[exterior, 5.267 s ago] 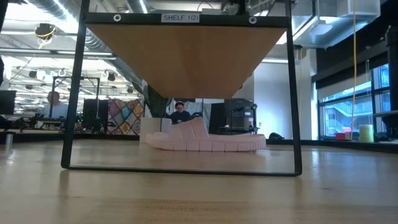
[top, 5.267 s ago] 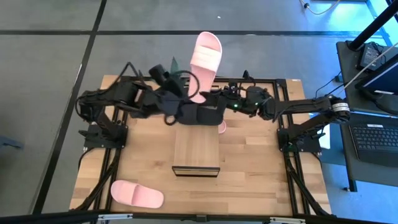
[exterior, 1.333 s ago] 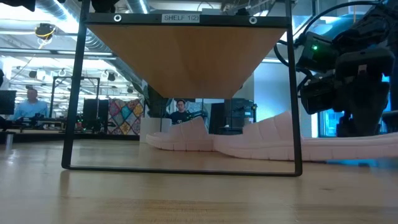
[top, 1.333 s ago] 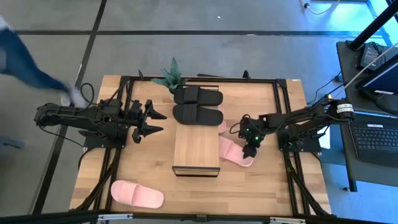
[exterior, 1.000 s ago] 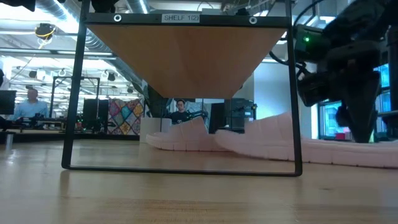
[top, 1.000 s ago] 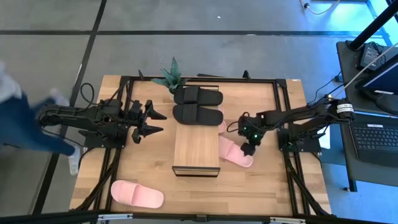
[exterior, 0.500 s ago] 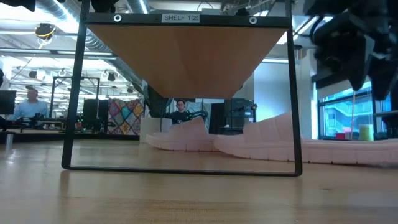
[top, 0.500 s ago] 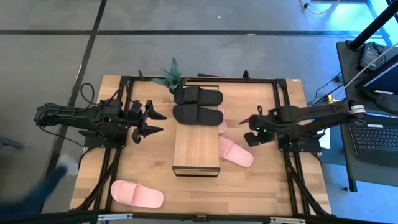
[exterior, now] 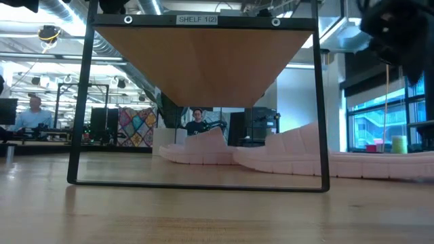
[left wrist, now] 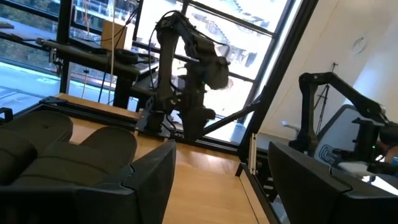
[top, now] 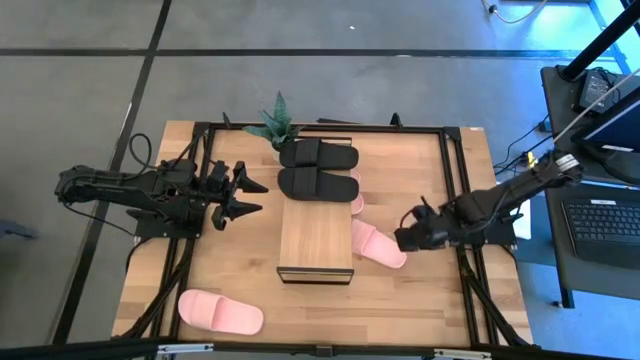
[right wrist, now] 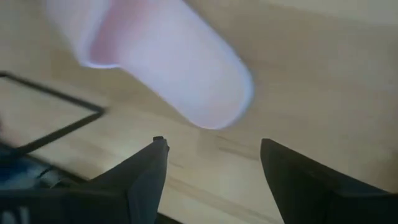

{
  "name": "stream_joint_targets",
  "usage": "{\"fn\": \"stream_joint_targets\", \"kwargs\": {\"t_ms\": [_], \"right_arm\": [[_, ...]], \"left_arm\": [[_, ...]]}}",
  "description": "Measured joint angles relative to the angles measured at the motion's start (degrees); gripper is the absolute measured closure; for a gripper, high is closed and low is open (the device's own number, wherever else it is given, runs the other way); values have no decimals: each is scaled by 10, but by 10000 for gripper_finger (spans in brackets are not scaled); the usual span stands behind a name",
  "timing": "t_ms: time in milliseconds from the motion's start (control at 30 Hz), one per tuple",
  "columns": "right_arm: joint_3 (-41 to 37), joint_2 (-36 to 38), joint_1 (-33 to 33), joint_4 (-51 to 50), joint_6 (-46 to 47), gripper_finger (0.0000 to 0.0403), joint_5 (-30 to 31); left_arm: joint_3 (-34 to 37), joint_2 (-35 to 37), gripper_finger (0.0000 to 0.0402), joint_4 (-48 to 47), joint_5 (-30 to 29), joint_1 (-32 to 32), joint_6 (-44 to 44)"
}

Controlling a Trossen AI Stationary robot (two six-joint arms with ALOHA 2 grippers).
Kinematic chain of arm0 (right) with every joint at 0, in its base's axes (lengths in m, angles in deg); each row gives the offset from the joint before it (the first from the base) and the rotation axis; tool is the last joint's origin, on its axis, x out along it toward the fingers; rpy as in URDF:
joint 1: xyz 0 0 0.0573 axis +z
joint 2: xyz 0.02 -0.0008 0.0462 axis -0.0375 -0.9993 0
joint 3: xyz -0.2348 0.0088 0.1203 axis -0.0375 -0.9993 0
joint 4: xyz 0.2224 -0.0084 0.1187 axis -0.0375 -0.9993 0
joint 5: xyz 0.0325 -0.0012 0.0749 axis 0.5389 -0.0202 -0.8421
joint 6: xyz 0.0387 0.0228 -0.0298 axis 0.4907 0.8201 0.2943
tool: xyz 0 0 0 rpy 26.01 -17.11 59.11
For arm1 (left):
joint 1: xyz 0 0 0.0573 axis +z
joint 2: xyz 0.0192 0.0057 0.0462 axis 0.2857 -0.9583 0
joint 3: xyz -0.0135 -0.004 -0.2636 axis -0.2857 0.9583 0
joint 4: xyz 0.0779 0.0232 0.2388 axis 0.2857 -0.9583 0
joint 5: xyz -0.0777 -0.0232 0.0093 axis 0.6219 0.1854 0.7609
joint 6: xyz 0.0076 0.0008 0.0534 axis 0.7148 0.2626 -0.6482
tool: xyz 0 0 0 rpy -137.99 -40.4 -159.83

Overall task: Pick and place slides into the shelf
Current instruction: Put the pink slide under the shelf

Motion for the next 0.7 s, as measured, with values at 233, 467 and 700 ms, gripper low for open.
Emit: {"fn": "stream_joint_targets", "kwargs": {"t_ms": [233,467,700], "right_arm": [[-3,-60,79,-5,161,147,7],[-3,-113,104,15,269,147,34],[-3,-161,104,34,292,162,53]], "left_arm": [[0,0,156,-15,0,0,15],[0,0,156,-32,0,0,15],[0,0,156,-35,1,0,16]]}}
